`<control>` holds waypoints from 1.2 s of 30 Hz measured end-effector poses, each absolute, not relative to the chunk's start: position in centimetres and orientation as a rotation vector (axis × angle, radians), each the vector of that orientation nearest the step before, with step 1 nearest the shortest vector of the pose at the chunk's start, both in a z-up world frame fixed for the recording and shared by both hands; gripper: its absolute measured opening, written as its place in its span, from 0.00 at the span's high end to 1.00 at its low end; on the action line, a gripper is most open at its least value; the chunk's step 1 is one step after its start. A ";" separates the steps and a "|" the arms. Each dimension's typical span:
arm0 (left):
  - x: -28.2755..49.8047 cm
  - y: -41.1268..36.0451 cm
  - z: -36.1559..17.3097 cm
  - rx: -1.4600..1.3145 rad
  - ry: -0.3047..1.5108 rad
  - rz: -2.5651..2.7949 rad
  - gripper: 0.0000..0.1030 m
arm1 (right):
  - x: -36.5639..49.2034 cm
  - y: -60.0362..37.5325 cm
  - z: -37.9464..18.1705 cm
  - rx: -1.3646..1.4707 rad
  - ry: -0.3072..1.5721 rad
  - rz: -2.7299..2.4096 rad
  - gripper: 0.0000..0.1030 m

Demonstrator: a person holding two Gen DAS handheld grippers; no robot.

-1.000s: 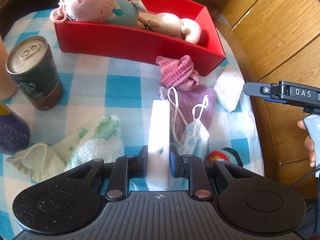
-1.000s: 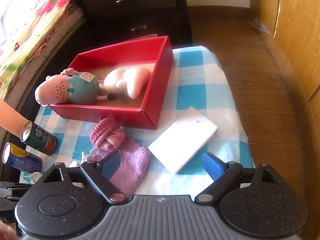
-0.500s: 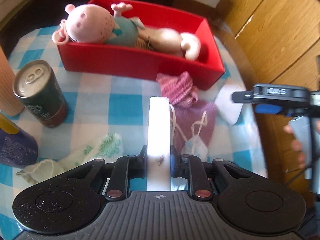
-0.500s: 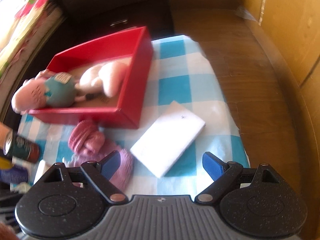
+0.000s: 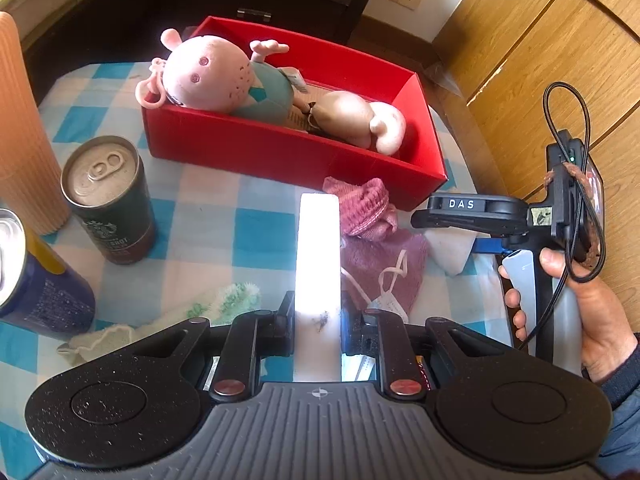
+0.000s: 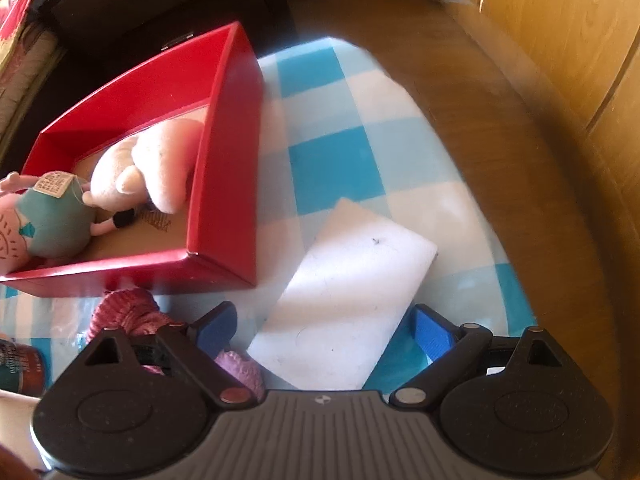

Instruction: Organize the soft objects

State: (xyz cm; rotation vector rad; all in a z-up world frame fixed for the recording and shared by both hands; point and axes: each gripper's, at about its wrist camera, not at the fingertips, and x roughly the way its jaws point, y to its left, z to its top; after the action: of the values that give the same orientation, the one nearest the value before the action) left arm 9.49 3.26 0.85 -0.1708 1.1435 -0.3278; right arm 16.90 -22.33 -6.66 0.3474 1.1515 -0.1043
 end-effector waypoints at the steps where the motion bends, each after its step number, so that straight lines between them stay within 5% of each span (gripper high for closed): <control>1: 9.5 3.3 0.8 -0.174 1.145 -0.326 0.81 | 16.8 -22.3 -6.7 0.334 1.145 -0.099 0.29; 3: 9.5 3.3 0.8 -0.178 1.147 -0.328 0.81 | 16.3 -22.2 -6.6 0.301 1.131 -0.102 0.38; 4: 9.4 3.2 0.9 -0.177 1.145 -0.328 0.81 | 16.2 -22.2 -6.4 0.268 1.129 -0.111 0.51; 7: 9.3 2.9 1.1 -0.175 1.140 -0.339 0.81 | 15.4 -22.9 -6.2 0.260 1.127 -0.078 0.61; 28: 9.9 1.4 -0.4 -0.107 1.186 -0.334 0.80 | 8.0 -21.3 -1.5 0.296 1.086 0.261 0.64; 36: 11.2 0.3 -4.6 -0.076 1.289 -0.271 0.70 | 8.0 -20.9 -1.1 0.324 1.075 0.300 0.62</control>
State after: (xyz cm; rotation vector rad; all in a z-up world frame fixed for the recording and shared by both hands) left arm 11.21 0.29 -4.58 -0.0764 1.2894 -0.2707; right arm 7.98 -20.93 -1.11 0.3242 1.0753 0.3002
